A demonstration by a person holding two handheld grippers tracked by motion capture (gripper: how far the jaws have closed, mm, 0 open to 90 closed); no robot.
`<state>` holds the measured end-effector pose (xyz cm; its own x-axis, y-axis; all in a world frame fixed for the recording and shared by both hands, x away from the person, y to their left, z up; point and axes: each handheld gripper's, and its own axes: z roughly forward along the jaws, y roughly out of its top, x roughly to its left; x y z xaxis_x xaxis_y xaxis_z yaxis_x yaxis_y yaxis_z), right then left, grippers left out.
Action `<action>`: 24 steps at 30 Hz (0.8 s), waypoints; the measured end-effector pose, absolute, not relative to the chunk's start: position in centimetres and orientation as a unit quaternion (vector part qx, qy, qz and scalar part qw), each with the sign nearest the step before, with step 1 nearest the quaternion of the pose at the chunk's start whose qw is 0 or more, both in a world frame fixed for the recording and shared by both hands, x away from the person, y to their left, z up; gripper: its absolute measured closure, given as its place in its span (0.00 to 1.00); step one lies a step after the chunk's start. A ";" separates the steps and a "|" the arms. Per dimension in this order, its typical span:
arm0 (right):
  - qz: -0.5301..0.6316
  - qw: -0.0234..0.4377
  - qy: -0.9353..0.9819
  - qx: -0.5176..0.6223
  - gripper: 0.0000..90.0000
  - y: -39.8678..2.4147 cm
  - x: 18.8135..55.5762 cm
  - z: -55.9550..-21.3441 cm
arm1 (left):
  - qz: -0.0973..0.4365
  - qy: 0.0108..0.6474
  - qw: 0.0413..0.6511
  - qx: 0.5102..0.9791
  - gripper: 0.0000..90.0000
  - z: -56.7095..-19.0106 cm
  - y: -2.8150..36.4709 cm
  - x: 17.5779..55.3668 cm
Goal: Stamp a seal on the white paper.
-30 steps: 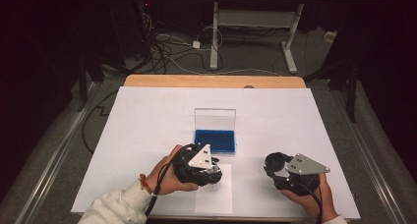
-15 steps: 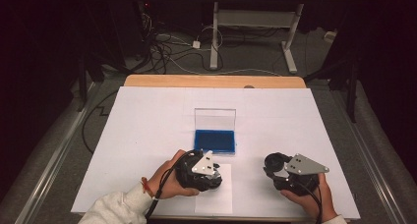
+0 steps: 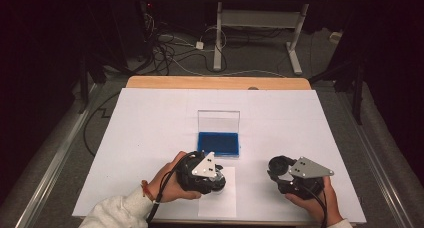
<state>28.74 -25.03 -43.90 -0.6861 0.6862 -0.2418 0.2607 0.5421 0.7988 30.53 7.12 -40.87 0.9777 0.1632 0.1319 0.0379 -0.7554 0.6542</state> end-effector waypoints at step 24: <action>0.383 0.276 0.834 0.285 0.43 -25.0 28.7 -44.0 | 0.073 0.051 0.316 0.945 0.61 -43.6 6.1 31.2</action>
<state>28.74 -25.01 -43.95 -0.6856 0.6864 -0.2423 0.2630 0.5440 0.7968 31.19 6.14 -43.56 0.9840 0.1435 0.1058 0.0510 -0.7951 0.6043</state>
